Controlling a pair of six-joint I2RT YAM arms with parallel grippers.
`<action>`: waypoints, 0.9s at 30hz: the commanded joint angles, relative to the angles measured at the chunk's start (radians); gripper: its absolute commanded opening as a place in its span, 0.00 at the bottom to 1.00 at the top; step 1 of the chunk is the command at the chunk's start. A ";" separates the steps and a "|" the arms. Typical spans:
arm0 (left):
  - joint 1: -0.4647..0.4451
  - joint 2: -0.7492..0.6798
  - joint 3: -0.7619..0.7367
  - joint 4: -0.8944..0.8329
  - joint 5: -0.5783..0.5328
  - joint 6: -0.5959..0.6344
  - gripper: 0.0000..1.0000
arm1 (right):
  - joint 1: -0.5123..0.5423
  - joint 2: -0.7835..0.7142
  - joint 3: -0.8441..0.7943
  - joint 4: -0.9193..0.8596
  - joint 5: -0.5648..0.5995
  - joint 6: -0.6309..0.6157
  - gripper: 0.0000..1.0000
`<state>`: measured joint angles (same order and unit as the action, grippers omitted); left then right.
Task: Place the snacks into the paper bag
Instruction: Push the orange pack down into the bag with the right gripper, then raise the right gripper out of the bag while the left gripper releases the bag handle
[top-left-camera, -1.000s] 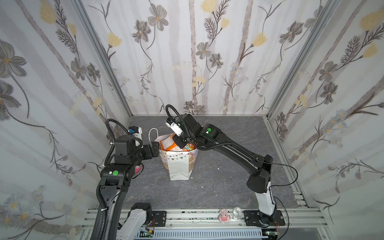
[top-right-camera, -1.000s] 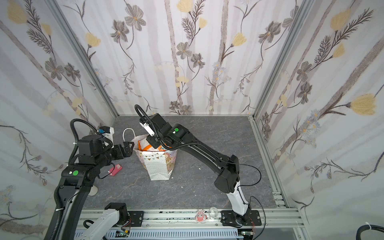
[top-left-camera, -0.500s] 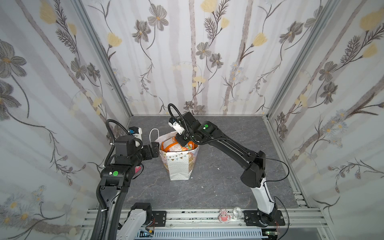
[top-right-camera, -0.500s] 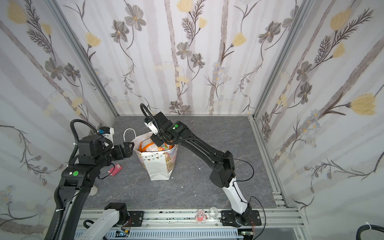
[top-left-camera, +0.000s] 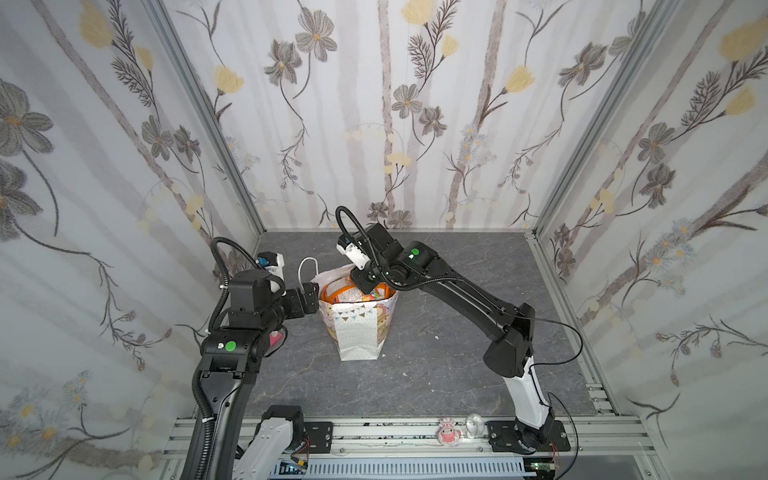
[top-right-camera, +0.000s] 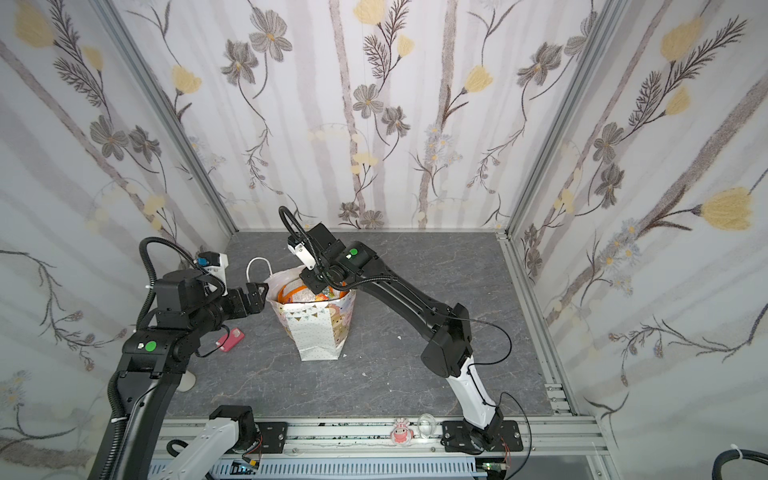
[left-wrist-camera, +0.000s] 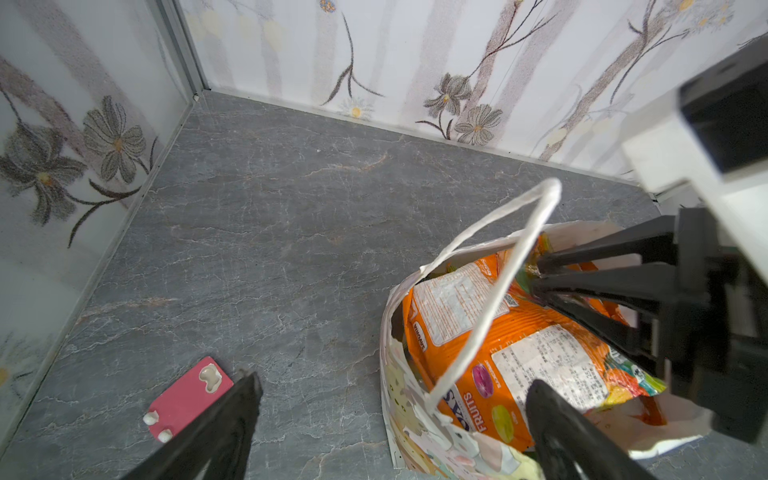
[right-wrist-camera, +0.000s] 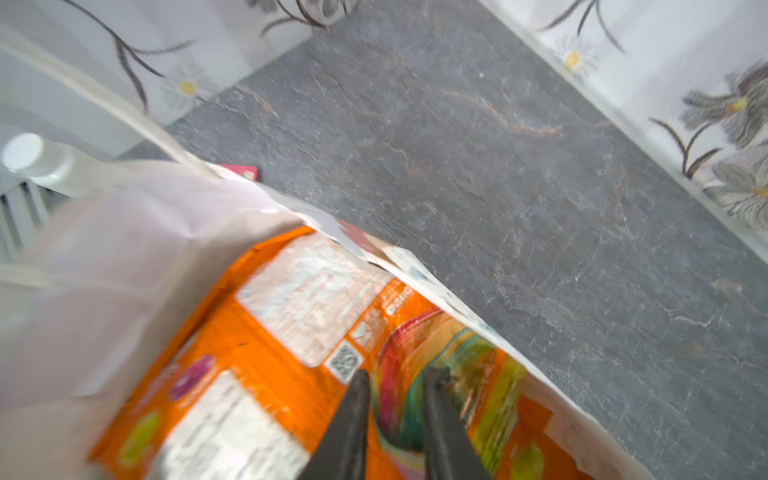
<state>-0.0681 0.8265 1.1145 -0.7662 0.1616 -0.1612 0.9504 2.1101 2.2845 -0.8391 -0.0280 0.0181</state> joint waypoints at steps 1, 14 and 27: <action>0.001 -0.001 0.017 0.021 0.008 0.000 1.00 | 0.021 -0.050 0.010 0.101 0.002 0.026 0.30; 0.005 0.026 0.125 0.047 0.134 -0.056 1.00 | 0.039 -0.585 -0.561 0.432 0.114 0.148 0.60; 0.007 0.039 0.102 0.076 0.227 -0.054 1.00 | -0.118 -0.780 -0.951 0.635 -0.121 0.254 0.64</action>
<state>-0.0628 0.8711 1.2186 -0.7113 0.3645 -0.2169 0.8421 1.3182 1.3334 -0.3073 -0.0643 0.2531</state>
